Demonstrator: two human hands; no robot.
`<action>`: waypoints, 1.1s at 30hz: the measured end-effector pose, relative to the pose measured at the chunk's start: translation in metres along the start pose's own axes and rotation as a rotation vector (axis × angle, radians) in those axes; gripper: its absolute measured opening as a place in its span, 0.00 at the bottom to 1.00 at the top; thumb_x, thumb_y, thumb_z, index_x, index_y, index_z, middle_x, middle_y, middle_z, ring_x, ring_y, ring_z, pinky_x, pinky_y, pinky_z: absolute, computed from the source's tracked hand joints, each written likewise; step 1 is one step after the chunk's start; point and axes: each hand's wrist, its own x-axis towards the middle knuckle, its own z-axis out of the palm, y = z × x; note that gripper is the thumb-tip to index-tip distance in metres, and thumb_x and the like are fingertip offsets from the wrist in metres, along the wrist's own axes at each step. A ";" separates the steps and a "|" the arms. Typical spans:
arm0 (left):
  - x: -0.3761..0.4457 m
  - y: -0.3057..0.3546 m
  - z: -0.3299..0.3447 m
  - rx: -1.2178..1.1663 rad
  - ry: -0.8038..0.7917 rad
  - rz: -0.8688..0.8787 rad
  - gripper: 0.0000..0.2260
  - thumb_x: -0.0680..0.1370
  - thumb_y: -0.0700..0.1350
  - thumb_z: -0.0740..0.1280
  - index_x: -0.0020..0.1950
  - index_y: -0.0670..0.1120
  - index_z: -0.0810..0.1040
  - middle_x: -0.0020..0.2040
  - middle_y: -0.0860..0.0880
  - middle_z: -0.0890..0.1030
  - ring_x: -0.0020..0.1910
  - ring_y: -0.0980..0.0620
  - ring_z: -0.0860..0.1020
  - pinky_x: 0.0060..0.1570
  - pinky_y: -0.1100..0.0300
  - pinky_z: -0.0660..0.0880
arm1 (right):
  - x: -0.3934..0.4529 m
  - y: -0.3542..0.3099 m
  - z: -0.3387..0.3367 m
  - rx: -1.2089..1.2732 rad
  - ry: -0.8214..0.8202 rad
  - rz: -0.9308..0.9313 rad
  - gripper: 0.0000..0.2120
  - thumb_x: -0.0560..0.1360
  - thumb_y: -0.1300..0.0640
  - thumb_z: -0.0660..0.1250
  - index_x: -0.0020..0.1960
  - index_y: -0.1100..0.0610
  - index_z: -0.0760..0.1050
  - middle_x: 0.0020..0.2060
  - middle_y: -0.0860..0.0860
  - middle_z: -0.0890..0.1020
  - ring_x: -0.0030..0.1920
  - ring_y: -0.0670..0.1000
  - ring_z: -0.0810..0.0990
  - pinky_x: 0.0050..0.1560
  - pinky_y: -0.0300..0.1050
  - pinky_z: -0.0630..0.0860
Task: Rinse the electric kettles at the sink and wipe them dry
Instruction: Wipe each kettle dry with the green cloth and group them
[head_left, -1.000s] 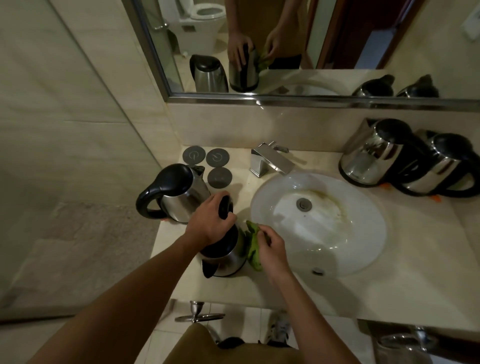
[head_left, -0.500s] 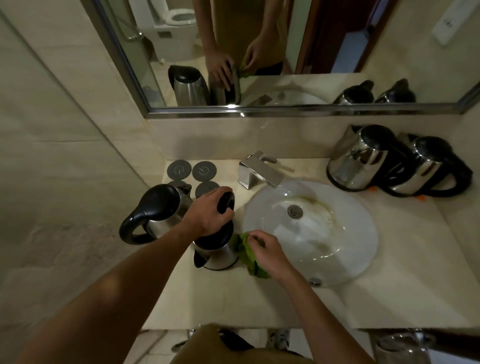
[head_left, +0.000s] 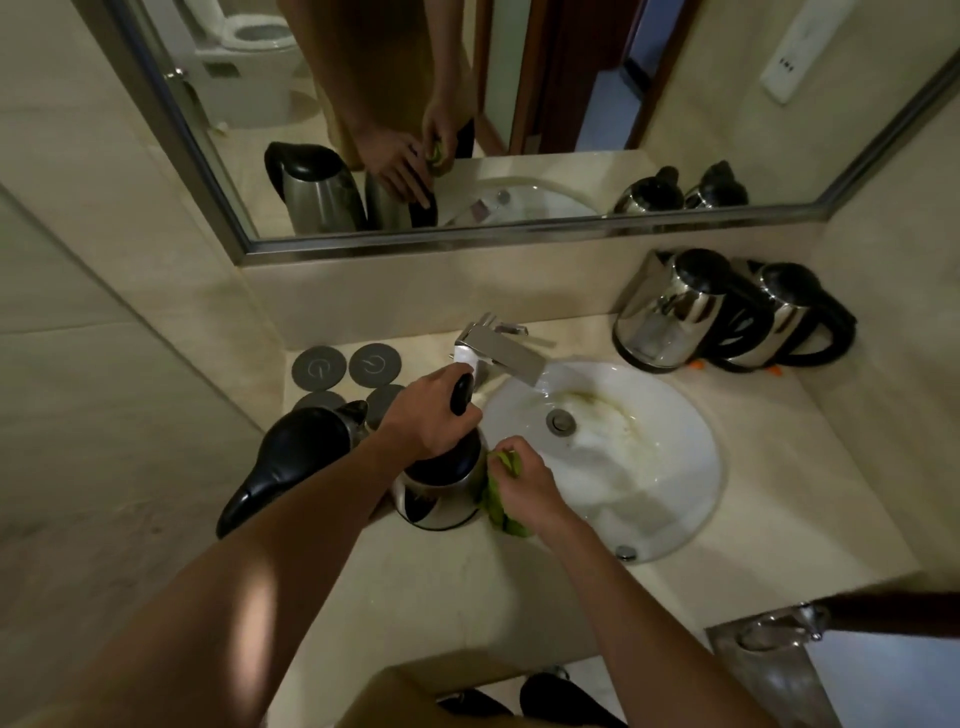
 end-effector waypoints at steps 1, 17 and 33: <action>0.001 -0.001 0.000 0.003 -0.008 0.014 0.22 0.72 0.58 0.60 0.63 0.51 0.70 0.56 0.47 0.80 0.50 0.42 0.78 0.47 0.50 0.75 | 0.000 -0.001 0.000 -0.003 0.002 0.007 0.05 0.82 0.50 0.58 0.54 0.49 0.71 0.50 0.51 0.79 0.51 0.52 0.77 0.51 0.48 0.74; 0.016 0.046 -0.002 0.863 -0.130 0.264 0.29 0.76 0.55 0.61 0.76 0.48 0.63 0.76 0.45 0.64 0.71 0.44 0.65 0.69 0.47 0.61 | 0.037 -0.004 -0.090 -0.132 -0.146 -0.090 0.08 0.79 0.53 0.65 0.56 0.54 0.78 0.50 0.48 0.77 0.52 0.50 0.75 0.52 0.41 0.71; 0.140 0.259 0.140 0.234 -0.296 -0.115 0.07 0.77 0.46 0.62 0.48 0.44 0.77 0.52 0.43 0.81 0.53 0.43 0.78 0.48 0.56 0.72 | 0.093 0.068 -0.336 -0.326 0.082 -0.070 0.07 0.75 0.46 0.67 0.47 0.49 0.75 0.45 0.52 0.81 0.44 0.55 0.82 0.48 0.54 0.81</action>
